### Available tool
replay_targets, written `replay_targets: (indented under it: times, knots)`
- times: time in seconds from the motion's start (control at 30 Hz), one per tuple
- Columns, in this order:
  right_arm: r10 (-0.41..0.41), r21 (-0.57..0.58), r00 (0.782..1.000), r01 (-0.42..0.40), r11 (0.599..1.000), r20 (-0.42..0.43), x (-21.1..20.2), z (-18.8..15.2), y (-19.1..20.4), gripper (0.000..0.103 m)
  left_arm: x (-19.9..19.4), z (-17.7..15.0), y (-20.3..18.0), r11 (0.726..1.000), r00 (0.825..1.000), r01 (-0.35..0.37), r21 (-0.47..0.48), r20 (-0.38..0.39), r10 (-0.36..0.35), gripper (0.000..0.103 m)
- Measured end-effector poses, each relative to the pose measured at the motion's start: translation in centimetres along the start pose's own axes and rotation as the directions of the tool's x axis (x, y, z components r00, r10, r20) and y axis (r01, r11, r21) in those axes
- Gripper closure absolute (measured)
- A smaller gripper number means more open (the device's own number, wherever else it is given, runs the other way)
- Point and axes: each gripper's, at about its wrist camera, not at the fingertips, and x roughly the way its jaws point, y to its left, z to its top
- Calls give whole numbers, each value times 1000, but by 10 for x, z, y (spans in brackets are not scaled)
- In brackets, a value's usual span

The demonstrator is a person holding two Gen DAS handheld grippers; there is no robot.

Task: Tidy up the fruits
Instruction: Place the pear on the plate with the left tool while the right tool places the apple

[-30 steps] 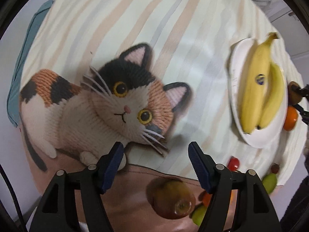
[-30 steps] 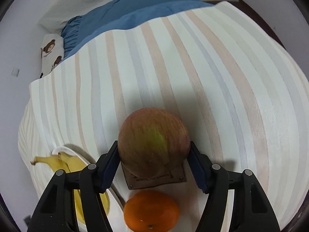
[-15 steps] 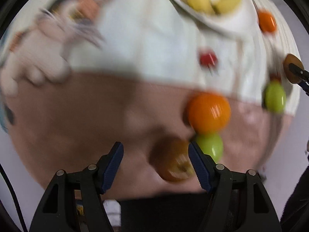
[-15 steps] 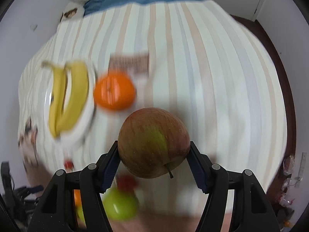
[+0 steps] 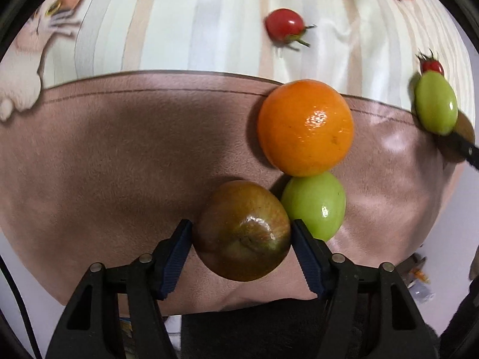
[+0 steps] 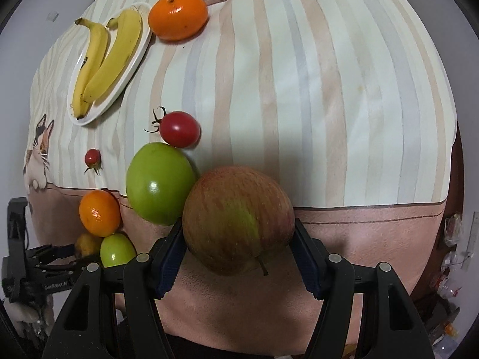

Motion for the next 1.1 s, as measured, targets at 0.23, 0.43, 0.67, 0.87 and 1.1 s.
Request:
replay_targets:
  times: [0.23,0.43,0.67,0.87,1.1]
  knots:
    - [11,43,1000,-11,999,-4,14,5,2,33,11,4,15,997,998,49,-65,-27,-51,31]
    - [-4,33,1000,3,999,7,12,4,2,33,2,-4,19,1000,1000,2,-26,22,-2,39]
    - [-32,-8,999,33,999,24,1,2,9,34,-22,-2,26,986,981,-165,-1,103,165,39]
    - [-16,29,999,15,999,28,7,5,6,33,-18,26,53,989,989,-144,-43,33,146,37]
    - [28,115,999,-31,993,33,15,18,-7,33,-2,36,58,971,971,-239,-14,17,239,40]
